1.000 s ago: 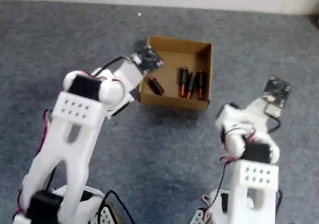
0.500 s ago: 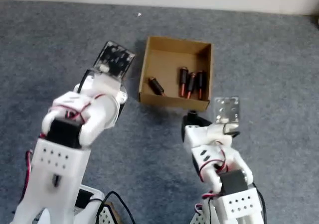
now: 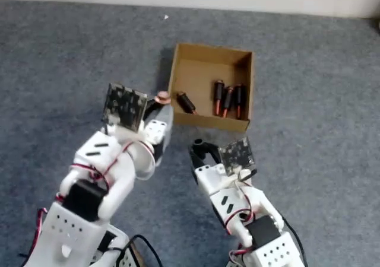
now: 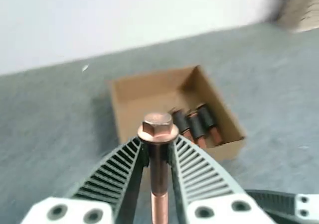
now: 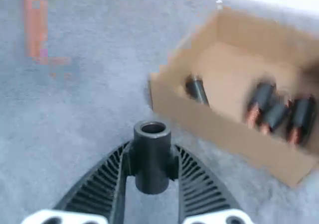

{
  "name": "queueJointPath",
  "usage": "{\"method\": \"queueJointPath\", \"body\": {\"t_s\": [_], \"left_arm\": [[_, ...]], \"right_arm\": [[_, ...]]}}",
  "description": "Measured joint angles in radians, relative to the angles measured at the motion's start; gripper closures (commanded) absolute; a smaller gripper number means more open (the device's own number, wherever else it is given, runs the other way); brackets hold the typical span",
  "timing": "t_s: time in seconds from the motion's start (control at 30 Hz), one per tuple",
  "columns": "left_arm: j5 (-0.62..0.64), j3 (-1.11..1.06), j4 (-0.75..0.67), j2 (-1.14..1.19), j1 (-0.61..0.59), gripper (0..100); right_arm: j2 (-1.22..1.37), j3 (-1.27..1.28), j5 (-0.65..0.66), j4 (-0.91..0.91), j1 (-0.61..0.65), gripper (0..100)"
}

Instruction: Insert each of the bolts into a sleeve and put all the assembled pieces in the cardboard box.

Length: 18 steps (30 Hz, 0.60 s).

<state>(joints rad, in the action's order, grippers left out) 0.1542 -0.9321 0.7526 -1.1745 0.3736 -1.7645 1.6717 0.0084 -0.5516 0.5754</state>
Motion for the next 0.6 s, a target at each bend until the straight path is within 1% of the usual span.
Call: {"method": "queueJointPath", "body": {"t_s": [0.13, 0.23, 0.37, 0.6], "left_arm": [[0.008, -0.075, -0.092, -0.061, 0.077, 99], [0.009, -0.123, -0.150, -0.084, 0.109, 99], [0.049, -0.163, -0.206, -0.094, 0.143, 99], [0.057, -0.167, -0.241, -0.094, 0.170, 99]], "right_arm": [[-0.043, 0.000, 0.003, 0.005, 0.012, 99.4], [-0.044, 0.000, 0.003, 0.005, 0.032, 99.4], [-0.049, 0.000, 0.003, 0.005, 0.046, 99.4], [-0.049, 0.000, 0.003, 0.005, 0.051, 99.4]]}}
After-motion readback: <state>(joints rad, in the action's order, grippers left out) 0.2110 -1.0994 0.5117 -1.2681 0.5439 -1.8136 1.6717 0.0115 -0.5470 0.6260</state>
